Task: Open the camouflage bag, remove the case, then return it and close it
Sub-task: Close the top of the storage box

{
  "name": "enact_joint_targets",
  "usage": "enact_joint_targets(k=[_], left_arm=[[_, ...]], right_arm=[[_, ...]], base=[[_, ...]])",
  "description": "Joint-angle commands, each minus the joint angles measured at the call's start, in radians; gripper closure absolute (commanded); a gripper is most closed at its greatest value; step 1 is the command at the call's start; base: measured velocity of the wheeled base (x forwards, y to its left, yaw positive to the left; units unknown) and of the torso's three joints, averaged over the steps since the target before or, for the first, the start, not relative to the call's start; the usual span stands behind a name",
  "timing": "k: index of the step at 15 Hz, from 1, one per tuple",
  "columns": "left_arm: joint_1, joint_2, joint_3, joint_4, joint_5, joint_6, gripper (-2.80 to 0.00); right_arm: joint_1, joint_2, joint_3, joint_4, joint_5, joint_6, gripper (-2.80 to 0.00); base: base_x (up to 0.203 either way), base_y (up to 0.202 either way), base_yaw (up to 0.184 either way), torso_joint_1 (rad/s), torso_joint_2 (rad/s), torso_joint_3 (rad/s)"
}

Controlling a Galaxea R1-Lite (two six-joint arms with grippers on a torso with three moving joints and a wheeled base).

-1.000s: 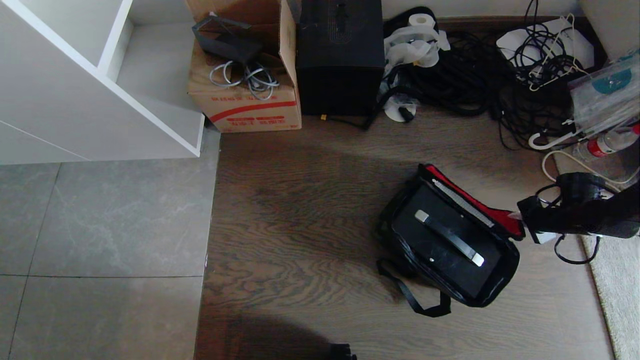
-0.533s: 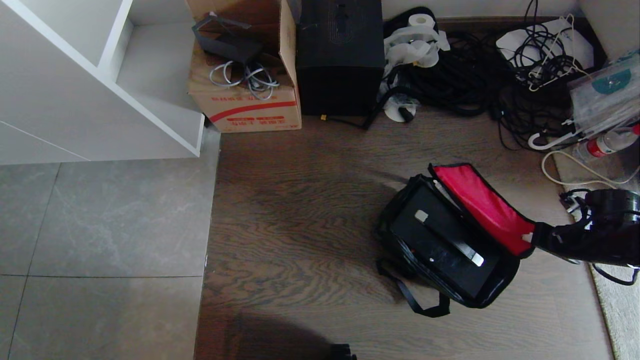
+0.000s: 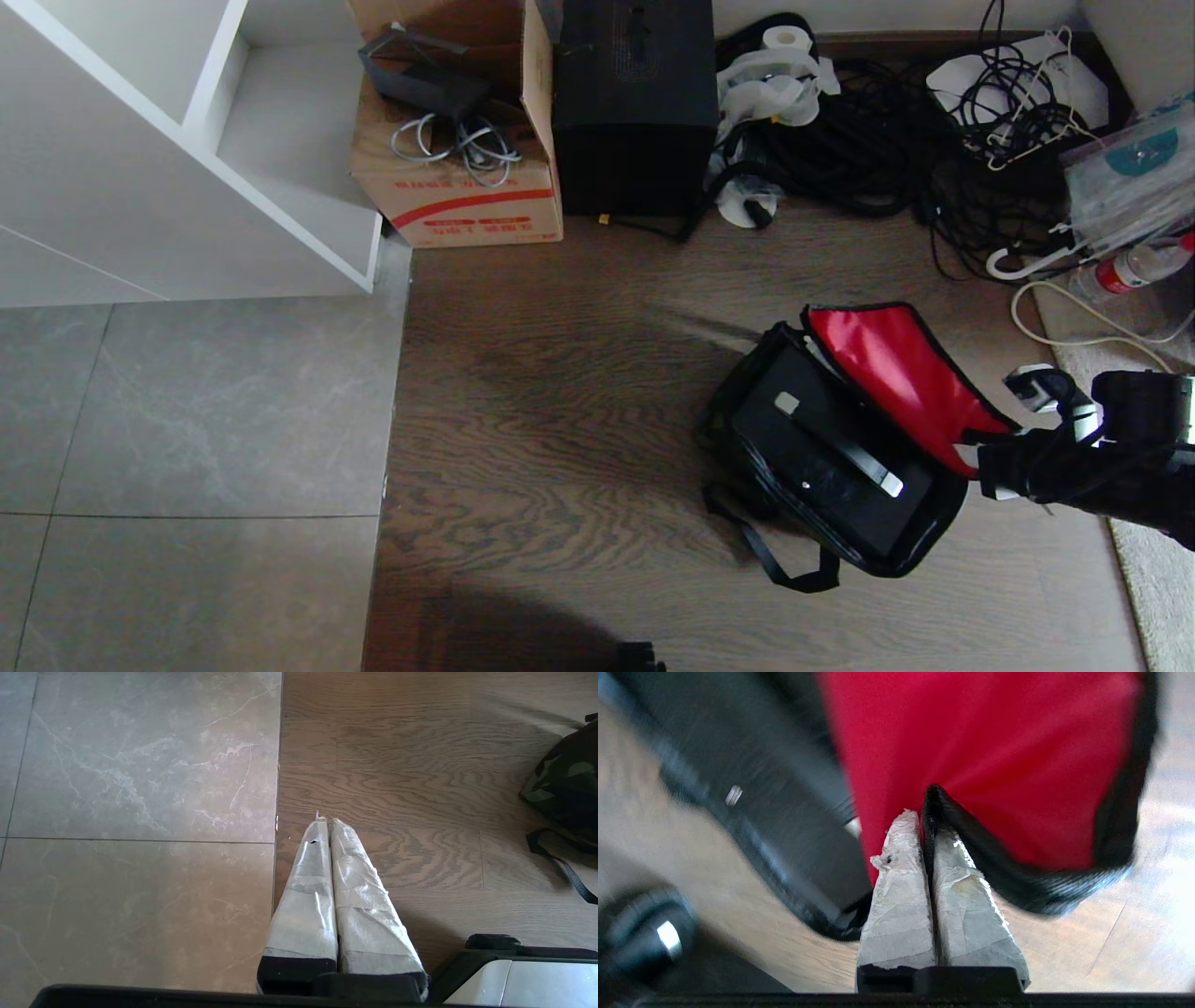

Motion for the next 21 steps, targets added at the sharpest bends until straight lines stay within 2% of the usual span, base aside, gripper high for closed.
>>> enact_joint_targets(k=[1, 2, 3, 6, 11, 14, 18, 21], left_arm=[[0.000, -0.002, 0.009, -0.001, 0.000, 0.000, 0.00], [0.000, -0.002, 0.009, -0.001, 0.000, 0.000, 0.00], [0.000, -0.002, 0.009, -0.001, 0.000, 0.000, 0.00], [0.000, -0.002, 0.009, -0.001, 0.000, 0.000, 0.00], [0.000, -0.002, 0.009, -0.001, 0.000, 0.000, 0.00], [0.000, -0.002, 0.009, -0.001, 0.000, 0.000, 0.00], [0.000, -0.002, 0.009, -0.001, 0.000, 0.000, 0.00], [0.000, -0.002, 0.009, -0.001, 0.000, 0.000, 0.00]], right_arm=[[0.035, -0.008, 0.067, -0.042, 0.005, -0.063, 0.00], [0.046, -0.006, 0.081, -0.058, 0.009, -0.074, -2.80], [0.052, -0.007, 0.084, -0.059, 0.030, -0.078, -2.80], [0.062, -0.019, 0.115, -0.056, 0.168, -0.079, -2.80], [0.093, -0.071, 0.191, 0.001, 0.203, -0.075, -2.80], [0.105, -0.158, 0.256, 0.193, 0.251, -0.088, -2.80], [0.099, -0.275, 0.271, 0.445, 0.271, -0.114, -2.80], [0.079, -0.383, 0.235, 0.503, 0.271, -0.110, -2.80]], base=[[0.000, 0.000, 0.000, 0.000, 0.00, 0.000], [0.000, 0.000, 0.000, 0.000, 0.00, 0.000], [0.000, 0.000, 0.000, 0.000, 0.00, 0.000], [0.000, 0.000, 0.000, 0.000, 0.00, 0.000], [0.000, 0.000, 0.000, 0.000, 0.00, 0.000], [0.000, 0.000, 0.000, 0.000, 0.00, 0.000], [0.000, 0.000, 0.000, 0.000, 0.00, 0.000], [0.000, 0.000, 0.000, 0.000, 0.00, 0.000]])
